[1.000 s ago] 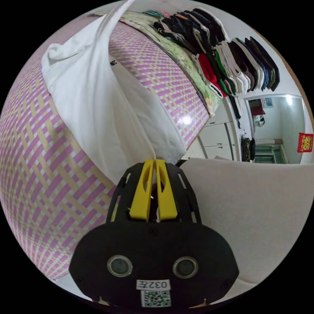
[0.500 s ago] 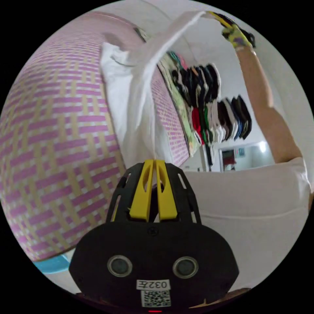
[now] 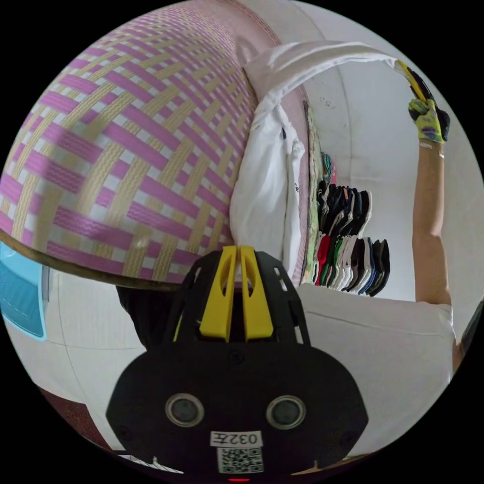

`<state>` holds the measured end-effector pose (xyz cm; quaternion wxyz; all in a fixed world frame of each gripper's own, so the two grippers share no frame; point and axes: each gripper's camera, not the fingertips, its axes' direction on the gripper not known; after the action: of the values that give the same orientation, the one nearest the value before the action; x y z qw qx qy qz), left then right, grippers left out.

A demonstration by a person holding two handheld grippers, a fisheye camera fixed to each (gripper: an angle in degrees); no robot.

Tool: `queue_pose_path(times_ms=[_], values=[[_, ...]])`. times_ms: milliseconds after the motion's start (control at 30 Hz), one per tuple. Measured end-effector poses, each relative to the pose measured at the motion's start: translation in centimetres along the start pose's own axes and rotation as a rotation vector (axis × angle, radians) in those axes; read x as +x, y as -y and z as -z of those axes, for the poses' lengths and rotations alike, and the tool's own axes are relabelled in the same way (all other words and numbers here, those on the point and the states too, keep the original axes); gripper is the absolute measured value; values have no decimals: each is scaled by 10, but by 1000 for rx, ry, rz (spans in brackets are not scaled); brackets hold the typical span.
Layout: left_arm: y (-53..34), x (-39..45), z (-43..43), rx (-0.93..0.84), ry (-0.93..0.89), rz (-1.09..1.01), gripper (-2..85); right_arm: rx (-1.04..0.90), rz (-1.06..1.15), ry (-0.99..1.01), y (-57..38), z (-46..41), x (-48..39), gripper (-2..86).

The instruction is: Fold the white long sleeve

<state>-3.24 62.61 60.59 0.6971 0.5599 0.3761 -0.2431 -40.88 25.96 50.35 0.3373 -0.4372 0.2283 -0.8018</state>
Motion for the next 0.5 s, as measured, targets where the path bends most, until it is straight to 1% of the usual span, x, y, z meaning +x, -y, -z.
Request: queue_pose_path(times_ms=[100, 167, 267, 367, 433, 500], values=[[4, 1, -7, -8, -11, 11, -12, -34, -42, -67, -16, -7, 24, 6], [6, 9, -8, -14, -4, -13, -13, -17, -86, -69, -28, 7, 45, 6], [14, 43, -15, -52, 77, -105, -13, 33, -160, -103, -55, 50, 85, 6], [28, 90, -34, -121, 144, -214, -13, 84, -246, -164, -93, 99, 129, 5], [40, 126, -63, -200, 205, -305, -13, 105, -329, -226, -132, 131, 165, 4], [48, 143, -92, -276, 234, -356, -13, 101, -399, -282, -164, 148, 192, 3]])
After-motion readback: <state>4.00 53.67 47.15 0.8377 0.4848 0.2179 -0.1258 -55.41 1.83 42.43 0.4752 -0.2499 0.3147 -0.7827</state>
